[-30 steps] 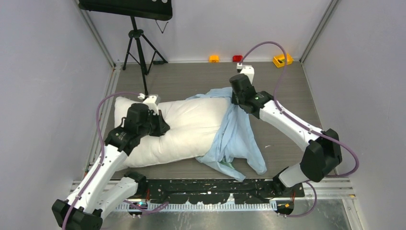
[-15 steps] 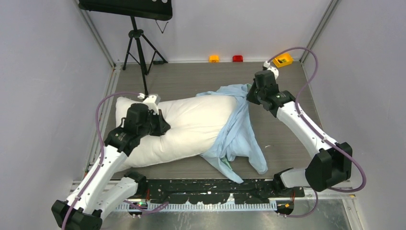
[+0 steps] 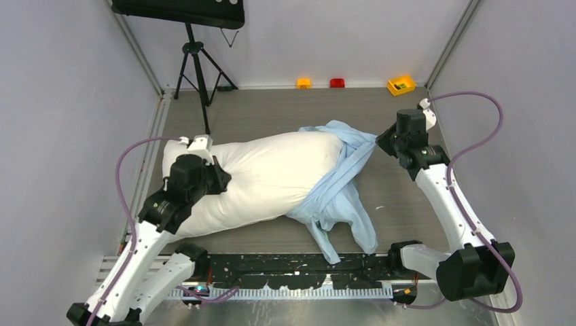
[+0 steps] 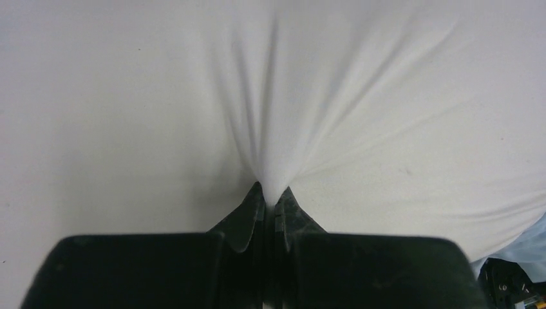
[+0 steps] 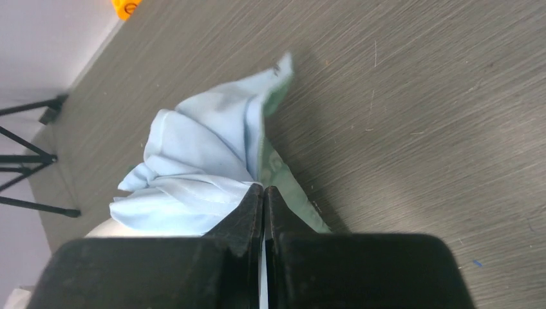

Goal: Remove the pillowcase from the pillow

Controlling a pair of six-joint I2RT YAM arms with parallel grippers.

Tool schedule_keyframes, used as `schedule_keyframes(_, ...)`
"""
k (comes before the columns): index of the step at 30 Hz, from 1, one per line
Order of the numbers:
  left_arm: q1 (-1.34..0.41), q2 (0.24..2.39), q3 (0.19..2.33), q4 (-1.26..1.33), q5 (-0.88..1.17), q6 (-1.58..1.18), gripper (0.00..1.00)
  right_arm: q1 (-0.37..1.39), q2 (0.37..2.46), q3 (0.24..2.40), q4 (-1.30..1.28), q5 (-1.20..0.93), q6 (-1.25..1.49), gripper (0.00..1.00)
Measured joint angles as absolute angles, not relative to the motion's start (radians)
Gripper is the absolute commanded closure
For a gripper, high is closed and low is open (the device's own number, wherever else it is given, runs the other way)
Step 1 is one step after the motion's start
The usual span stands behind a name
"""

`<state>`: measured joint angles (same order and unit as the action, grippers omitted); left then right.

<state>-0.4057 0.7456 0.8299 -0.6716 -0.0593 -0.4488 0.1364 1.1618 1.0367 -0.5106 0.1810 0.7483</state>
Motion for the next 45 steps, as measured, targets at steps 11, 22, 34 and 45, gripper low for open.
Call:
schedule_keyframes(11, -0.408, 0.674, 0.827, -0.701, -0.162, -0.514, 1.0, 0.121, 1.066, 1.034, -0.567, 0.266, 0.835, 1.0)
schedule_keyframes(22, -0.389, 0.641, 0.828, -0.831, -0.511, -0.594, 1.0, 0.033, 0.899, 1.04, -0.685, 0.706, 0.965, 1.0)
schedule_keyframes(34, -0.371, 0.526, 0.765, -0.878, -0.548, -0.492, 1.0, 0.029, 0.809, 0.97, -0.43, 0.34, 0.759, 1.0)
schedule_keyframes(45, -0.364, 0.583, 0.753, -0.783, -0.278, -0.432, 1.0, 0.031, 1.034, 1.099, -0.298, -0.239, 0.656, 1.0)
